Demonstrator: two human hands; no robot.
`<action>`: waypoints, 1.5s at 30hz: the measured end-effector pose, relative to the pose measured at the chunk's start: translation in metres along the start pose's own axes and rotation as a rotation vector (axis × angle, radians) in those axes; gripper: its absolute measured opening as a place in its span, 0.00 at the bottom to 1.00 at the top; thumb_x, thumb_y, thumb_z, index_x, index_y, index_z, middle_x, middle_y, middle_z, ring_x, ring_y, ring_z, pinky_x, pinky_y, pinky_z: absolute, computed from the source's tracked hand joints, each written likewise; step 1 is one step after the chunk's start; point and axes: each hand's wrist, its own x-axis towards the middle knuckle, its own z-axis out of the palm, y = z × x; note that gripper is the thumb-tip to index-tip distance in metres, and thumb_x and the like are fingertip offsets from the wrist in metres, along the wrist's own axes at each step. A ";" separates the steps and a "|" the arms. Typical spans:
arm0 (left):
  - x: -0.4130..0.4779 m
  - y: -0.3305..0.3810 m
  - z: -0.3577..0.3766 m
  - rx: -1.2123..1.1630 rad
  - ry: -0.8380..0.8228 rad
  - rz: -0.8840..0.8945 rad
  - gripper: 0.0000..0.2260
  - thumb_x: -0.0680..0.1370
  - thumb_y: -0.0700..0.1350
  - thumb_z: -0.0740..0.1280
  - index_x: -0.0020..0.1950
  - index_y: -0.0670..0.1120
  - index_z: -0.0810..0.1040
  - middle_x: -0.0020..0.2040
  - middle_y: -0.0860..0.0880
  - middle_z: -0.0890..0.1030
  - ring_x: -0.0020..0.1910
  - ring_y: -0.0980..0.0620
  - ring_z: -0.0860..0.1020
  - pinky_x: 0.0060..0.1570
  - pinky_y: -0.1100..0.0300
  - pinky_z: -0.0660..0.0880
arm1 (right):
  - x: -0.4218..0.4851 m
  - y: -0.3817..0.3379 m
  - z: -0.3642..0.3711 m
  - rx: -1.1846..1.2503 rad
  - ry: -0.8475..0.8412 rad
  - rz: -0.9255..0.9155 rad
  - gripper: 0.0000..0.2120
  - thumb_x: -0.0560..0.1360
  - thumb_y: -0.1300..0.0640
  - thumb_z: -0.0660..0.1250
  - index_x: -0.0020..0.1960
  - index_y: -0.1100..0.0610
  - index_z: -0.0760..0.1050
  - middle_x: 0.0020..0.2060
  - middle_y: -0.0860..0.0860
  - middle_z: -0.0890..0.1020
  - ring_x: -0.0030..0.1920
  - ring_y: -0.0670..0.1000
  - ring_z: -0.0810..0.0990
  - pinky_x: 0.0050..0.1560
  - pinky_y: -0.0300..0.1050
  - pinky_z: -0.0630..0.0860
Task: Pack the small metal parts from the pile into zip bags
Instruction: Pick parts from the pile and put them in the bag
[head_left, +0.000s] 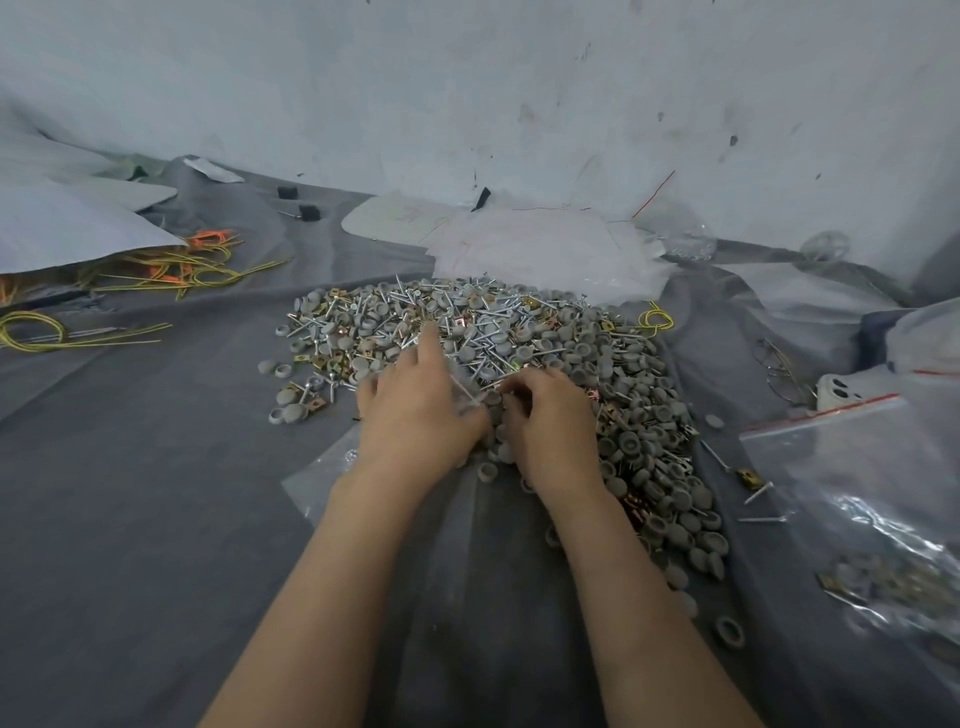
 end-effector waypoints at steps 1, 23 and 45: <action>0.000 -0.001 0.002 -0.041 0.013 0.019 0.41 0.72 0.50 0.70 0.77 0.48 0.49 0.69 0.46 0.69 0.66 0.44 0.69 0.69 0.45 0.60 | 0.000 0.001 -0.002 0.057 0.041 0.022 0.08 0.78 0.61 0.63 0.54 0.58 0.79 0.49 0.52 0.80 0.48 0.50 0.77 0.48 0.42 0.72; -0.003 -0.019 0.011 -0.274 0.032 0.007 0.49 0.69 0.47 0.74 0.78 0.51 0.43 0.66 0.43 0.71 0.62 0.42 0.72 0.62 0.43 0.70 | -0.002 0.003 0.020 -0.275 0.001 -0.034 0.11 0.79 0.54 0.63 0.58 0.48 0.78 0.71 0.51 0.65 0.72 0.56 0.54 0.72 0.56 0.51; -0.008 -0.011 0.016 -0.273 0.043 0.167 0.50 0.70 0.45 0.73 0.78 0.50 0.38 0.66 0.42 0.71 0.63 0.43 0.71 0.63 0.45 0.69 | 0.000 -0.009 -0.010 0.591 -0.132 0.006 0.09 0.78 0.62 0.64 0.47 0.48 0.78 0.44 0.44 0.83 0.46 0.39 0.81 0.50 0.33 0.75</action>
